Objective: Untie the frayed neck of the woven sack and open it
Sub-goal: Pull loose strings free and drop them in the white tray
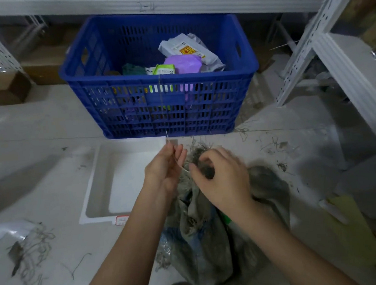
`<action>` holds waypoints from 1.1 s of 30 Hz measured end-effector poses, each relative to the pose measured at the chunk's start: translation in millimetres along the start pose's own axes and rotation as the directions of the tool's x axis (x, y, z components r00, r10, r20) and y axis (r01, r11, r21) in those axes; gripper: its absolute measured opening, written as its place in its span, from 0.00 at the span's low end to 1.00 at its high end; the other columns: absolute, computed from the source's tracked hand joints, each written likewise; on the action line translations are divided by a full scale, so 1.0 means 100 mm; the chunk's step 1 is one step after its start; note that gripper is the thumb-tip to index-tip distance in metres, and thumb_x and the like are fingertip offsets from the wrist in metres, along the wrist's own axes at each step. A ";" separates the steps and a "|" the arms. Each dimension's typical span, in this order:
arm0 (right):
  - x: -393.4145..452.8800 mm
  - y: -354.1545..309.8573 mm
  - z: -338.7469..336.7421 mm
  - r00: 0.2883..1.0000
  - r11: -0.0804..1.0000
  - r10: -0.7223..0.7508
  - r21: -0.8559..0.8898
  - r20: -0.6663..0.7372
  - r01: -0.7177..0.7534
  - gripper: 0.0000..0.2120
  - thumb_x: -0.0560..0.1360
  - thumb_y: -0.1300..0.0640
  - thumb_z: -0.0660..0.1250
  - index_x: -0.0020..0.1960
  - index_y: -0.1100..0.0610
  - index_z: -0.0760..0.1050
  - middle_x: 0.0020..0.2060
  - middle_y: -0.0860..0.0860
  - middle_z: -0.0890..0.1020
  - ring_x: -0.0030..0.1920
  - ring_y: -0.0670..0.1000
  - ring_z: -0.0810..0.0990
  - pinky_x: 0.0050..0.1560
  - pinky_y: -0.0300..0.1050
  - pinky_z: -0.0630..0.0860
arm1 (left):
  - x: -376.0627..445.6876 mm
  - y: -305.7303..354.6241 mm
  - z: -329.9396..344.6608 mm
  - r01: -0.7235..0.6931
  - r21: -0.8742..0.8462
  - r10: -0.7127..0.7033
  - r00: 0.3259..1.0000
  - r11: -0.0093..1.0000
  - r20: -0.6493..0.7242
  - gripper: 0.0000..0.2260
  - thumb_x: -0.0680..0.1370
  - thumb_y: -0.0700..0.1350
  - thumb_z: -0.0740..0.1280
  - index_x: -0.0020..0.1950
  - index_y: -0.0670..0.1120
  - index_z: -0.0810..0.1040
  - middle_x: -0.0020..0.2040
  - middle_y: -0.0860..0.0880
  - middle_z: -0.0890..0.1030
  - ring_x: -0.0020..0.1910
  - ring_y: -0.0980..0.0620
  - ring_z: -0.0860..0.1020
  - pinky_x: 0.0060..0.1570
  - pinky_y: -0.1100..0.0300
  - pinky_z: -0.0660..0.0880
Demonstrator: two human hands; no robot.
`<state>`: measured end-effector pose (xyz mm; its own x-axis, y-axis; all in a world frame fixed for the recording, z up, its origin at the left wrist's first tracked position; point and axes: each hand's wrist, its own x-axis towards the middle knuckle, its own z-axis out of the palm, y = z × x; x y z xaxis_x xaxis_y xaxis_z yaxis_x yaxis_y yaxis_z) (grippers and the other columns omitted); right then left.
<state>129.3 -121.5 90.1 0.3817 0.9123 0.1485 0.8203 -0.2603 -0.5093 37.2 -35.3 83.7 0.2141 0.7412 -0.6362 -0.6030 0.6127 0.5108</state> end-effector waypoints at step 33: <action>0.68 -0.71 1.99 0.540 0.085 0.529 0.593 0.654 -0.801 0.05 0.70 0.70 0.70 0.37 0.63 0.78 0.30 0.56 0.80 0.29 0.50 0.80 0.31 0.36 0.80 | 1.14 0.30 -1.28 -0.171 0.021 0.161 0.875 0.985 -0.457 0.09 0.79 0.34 0.60 0.57 0.39 0.75 0.41 0.44 0.77 0.33 0.53 0.81 0.38 0.62 0.79</action>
<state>12.8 22.2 -32.3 0.3618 0.5620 -0.7438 -0.4882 -0.5654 -0.6648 -54.8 32.7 -47.6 -0.2615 0.6216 -0.7384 -0.6148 0.4825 0.6239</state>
